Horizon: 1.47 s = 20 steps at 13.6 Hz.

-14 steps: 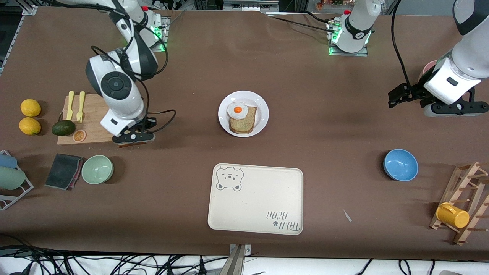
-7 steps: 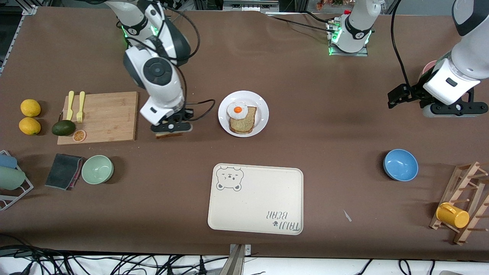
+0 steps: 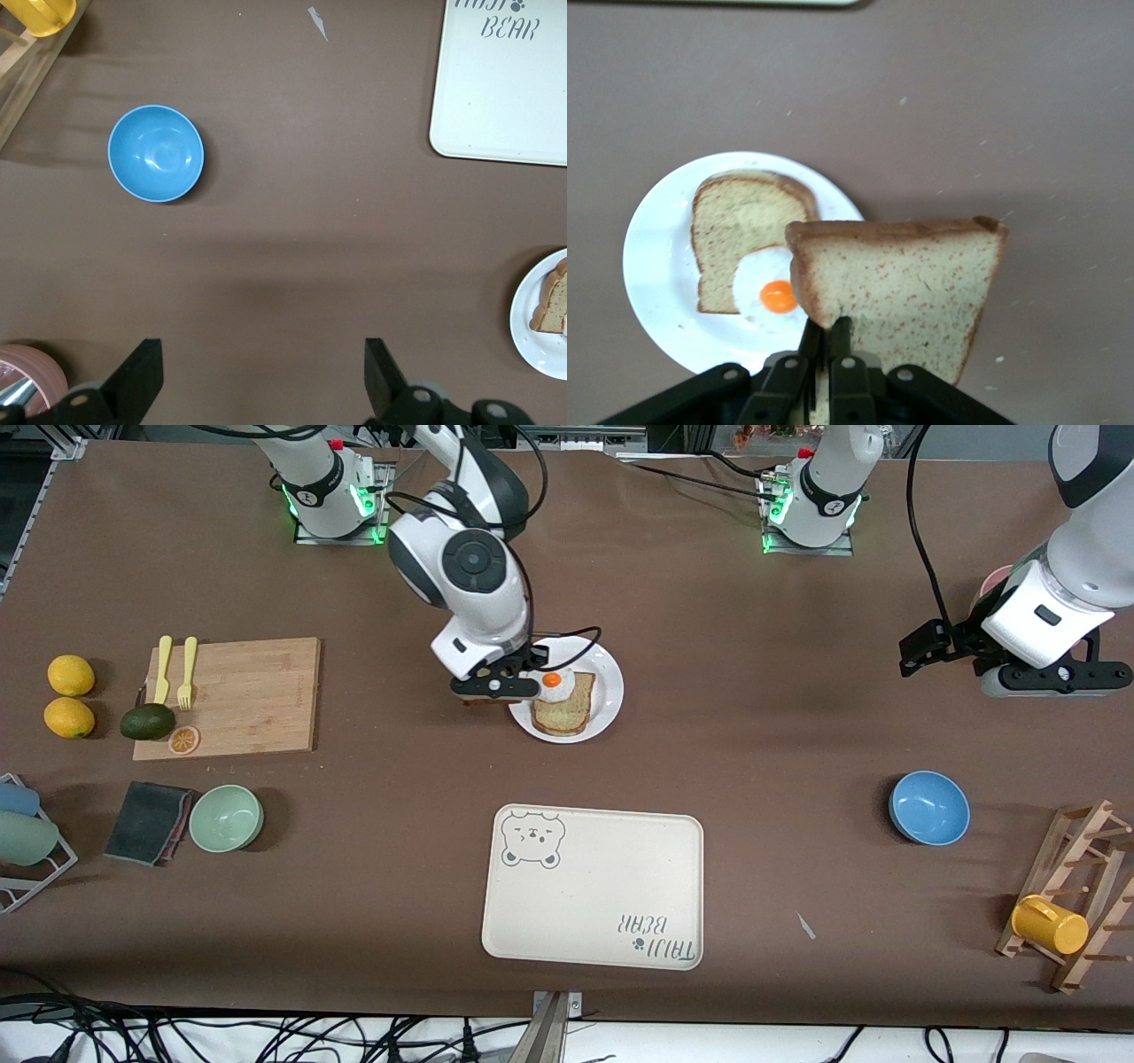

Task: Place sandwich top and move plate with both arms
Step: 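Carry the bread slice with the right gripper onto the egg plate, then release the bread with the right gripper while the left gripper reaches the plate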

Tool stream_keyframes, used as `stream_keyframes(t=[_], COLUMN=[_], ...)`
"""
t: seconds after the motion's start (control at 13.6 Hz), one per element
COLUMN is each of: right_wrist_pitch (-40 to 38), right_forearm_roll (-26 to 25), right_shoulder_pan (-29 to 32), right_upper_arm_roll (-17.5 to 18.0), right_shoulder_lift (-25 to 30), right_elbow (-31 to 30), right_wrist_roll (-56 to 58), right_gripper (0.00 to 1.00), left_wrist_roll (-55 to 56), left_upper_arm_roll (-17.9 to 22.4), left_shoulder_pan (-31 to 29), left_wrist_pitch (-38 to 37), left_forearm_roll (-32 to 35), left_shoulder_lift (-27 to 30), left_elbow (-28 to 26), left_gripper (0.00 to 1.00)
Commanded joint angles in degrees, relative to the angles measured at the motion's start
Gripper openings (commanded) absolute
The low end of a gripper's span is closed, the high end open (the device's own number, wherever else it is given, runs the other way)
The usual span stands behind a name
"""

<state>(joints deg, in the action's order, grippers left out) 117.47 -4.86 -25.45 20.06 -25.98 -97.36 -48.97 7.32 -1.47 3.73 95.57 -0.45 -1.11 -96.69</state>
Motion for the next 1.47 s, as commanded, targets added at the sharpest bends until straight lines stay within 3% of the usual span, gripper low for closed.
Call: stream_keyframes(t=[0.0,0.51,0.66,0.73,0.81,0.96,1.18,1.4], right_wrist_pitch=[1.7,9.7,10.1,10.3,10.6,12.2,11.8,10.0], right_forearm_roll=[0.8,0.1,0.0,0.1,0.0,0.1,0.7,1.0], right_shoulder_pan=[-2.2,-6.4,-6.5,-6.5,-6.5,-6.5,-6.7,-5.6], right_upper_arm_roll=[-0.4,-0.7,-1.4,-1.6,-1.6,-1.7,-1.7,-2.5], right_shoulder_lift=[-4.4,-9.3,-9.4,-9.4,-9.4,-9.4,-9.2,-5.8], right_elbow=[3.1,3.1,3.1,3.1,3.1,3.7,5.4,5.4], right_wrist_roll=[-3.0,-8.6,-8.6,-8.6,-8.5,-8.1,-7.8,-7.0], right_gripper=[0.0,0.0,0.18,0.44,0.65,0.84,0.87,0.99], left_wrist_roll=[0.5,0.1,0.0,0.0,0.1,0.1,0.0,0.6], left_upper_arm_roll=[-0.2,-0.1,-0.1,-0.1,-0.1,-0.1,-0.1,-0.3], left_shoulder_pan=[0.1,0.0,0.0,0.0,0.1,0.0,0.0,0.9], left_wrist_pitch=[-0.3,-0.5,-0.5,-0.5,-0.5,-0.5,-0.4,-0.6], left_forearm_roll=[1.8,1.8,1.8,1.8,1.8,1.8,1.6,1.6], left_shoulder_lift=[-0.6,-0.6,-0.6,-0.6,-0.6,-0.6,-0.6,-2.7], left_elbow=[1.4,1.4,1.4,1.4,1.4,1.4,1.4,1.4], left_gripper=[1.0,1.0,1.0,1.0,1.0,1.0,1.0,1.0])
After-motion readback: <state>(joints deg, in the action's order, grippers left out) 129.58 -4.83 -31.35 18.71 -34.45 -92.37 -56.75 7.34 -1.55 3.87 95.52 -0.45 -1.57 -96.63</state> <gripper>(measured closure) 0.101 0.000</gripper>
